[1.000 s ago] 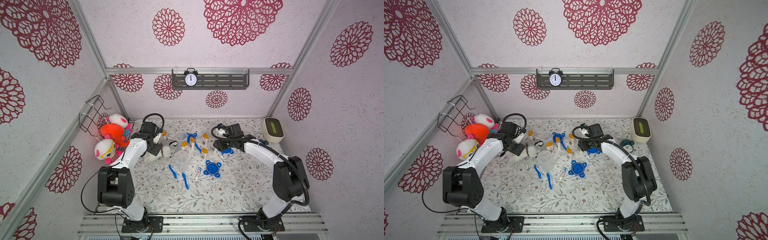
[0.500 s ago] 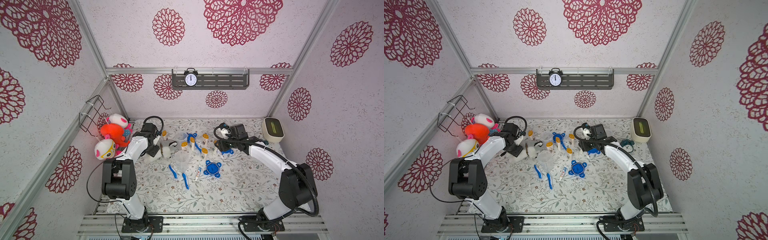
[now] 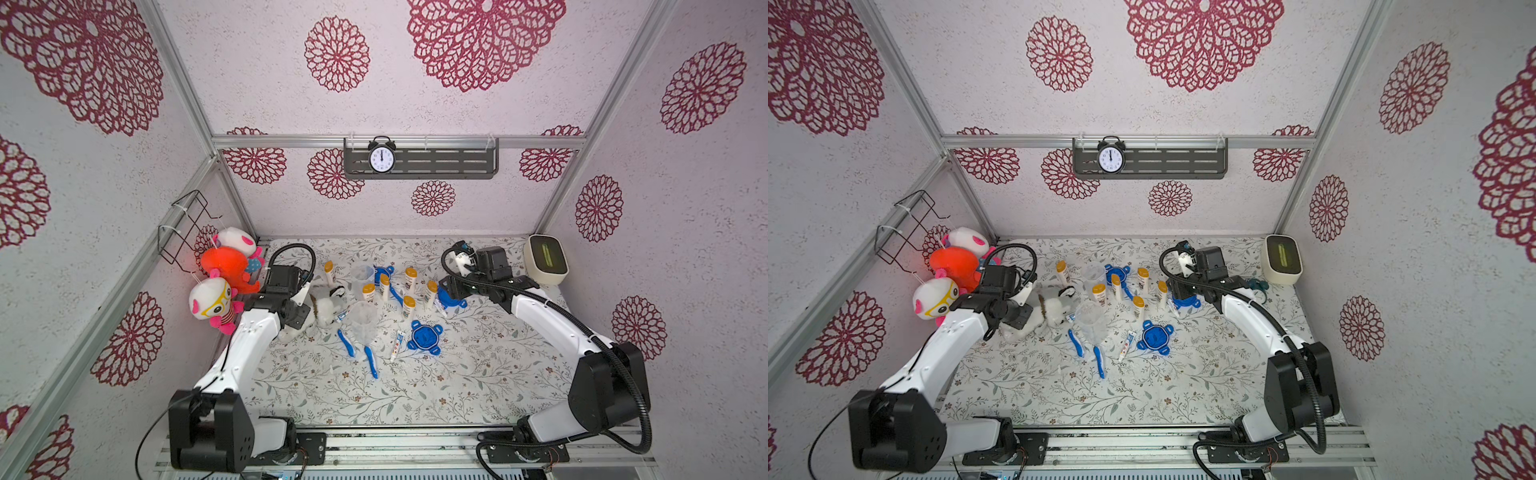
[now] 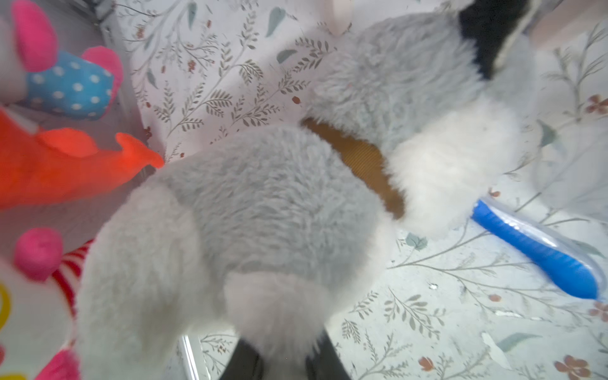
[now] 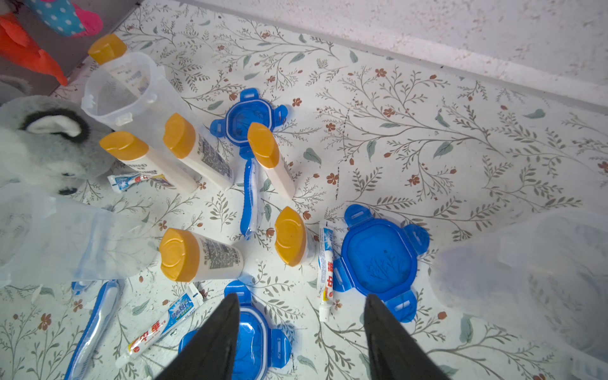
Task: Pack away toiletry kits
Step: Pick up the distractor from the center of the board, then place the distractor at the center of the board.
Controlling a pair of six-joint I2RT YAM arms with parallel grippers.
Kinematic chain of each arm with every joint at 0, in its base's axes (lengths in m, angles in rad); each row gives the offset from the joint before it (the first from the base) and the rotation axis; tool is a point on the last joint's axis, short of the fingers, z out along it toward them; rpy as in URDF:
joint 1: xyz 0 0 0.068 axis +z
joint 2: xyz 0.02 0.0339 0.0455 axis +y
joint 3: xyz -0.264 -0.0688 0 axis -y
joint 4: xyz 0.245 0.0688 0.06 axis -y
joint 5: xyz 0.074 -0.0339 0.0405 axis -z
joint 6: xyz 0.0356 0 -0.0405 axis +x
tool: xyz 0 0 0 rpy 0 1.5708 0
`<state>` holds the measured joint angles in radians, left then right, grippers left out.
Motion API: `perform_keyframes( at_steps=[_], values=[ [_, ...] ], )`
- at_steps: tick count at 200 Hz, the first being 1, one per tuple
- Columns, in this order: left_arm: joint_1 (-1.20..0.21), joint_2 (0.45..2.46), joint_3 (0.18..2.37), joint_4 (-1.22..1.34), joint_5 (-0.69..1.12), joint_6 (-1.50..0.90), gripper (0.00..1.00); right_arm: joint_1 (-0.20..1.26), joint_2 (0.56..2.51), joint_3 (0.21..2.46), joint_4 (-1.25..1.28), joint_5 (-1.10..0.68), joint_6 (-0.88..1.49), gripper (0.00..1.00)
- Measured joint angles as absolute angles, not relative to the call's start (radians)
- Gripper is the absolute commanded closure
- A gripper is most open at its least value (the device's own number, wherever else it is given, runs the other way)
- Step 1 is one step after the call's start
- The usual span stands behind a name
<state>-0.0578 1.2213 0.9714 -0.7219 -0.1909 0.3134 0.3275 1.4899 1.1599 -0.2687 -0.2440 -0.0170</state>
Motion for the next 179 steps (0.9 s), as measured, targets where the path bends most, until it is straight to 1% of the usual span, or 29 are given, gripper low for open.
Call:
perform_keyframes(
  at_steps=[20, 33, 46, 64, 92, 136, 156, 179],
  values=[
    [-0.051, 1.044, 0.911, -0.653, -0.152, 0.288, 0.91, 0.317, 1.489, 1.160, -0.259, -0.260, -0.012, 0.39],
    [-0.047, 0.940, 0.878, -0.594, -0.123, 0.265, 0.98, 0.315, 1.489, 1.158, -0.257, -0.266, -0.007, 0.39],
    [-0.035, 0.859, 0.853, -0.530, -0.085, 0.233, 1.00, 0.313, 1.486, 1.149, -0.251, -0.267, -0.007, 0.39],
    [0.006, 0.789, 0.823, -0.431, -0.024, 0.158, 1.00, 0.311, 1.476, 1.127, -0.248, -0.267, -0.005, 0.39],
    [0.104, 0.749, 0.760, -0.270, 0.031, -0.025, 1.00, 0.308, 1.441, 1.095, -0.244, -0.266, 0.003, 0.39],
    [0.299, 0.670, 0.490, 0.057, 0.149, -0.353, 1.00, 0.300, 1.380, 1.067, -0.219, -0.266, 0.014, 0.39],
    [0.374, 0.710, 0.393, 0.232, 0.212, -0.459, 1.00, 0.294, 1.379, 1.061, -0.202, -0.267, 0.020, 0.39],
    [0.427, 0.824, 0.281, 0.478, 0.256, -0.540, 1.00, 0.288, 1.378, 1.048, -0.198, -0.269, 0.021, 0.39]
  ],
)
